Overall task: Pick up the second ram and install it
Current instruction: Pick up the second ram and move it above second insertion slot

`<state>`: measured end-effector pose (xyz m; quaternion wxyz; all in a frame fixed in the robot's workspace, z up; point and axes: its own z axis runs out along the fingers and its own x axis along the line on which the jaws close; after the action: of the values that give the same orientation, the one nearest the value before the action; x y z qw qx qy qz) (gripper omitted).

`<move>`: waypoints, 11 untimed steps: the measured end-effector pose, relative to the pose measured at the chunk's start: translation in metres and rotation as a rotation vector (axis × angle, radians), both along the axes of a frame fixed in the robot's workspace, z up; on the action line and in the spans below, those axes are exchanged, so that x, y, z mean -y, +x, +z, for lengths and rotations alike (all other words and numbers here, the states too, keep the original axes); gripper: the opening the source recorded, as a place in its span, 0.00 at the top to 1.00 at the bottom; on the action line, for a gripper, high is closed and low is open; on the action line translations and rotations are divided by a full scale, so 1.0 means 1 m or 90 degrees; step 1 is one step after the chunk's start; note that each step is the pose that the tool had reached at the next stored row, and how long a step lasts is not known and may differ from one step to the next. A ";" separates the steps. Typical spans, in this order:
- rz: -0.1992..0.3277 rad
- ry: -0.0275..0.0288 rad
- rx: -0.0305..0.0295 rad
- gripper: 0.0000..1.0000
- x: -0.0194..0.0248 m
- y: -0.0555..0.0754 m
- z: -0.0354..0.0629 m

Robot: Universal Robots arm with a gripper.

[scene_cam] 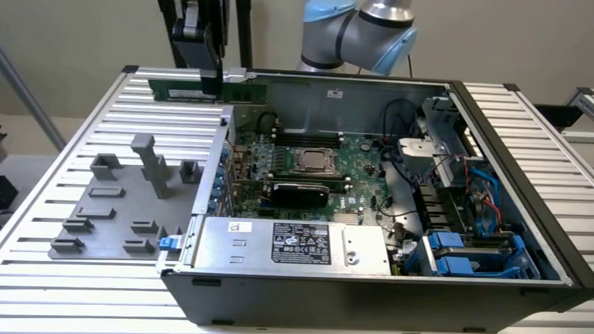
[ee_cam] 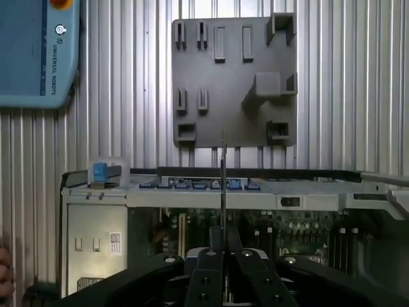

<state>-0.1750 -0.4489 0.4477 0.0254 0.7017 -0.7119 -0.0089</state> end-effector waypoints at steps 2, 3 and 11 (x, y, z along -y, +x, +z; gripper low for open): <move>0.000 0.0007 -0.0004 1.00 -0.0027 0.008 -0.0007; 0.000 0.0011 -0.0005 1.00 -0.0041 0.013 -0.0014; 0.000 0.0022 -0.0014 1.00 -0.0173 0.048 -0.0094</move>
<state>-0.1272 -0.4316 0.4383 0.0250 0.7018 -0.7119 -0.0109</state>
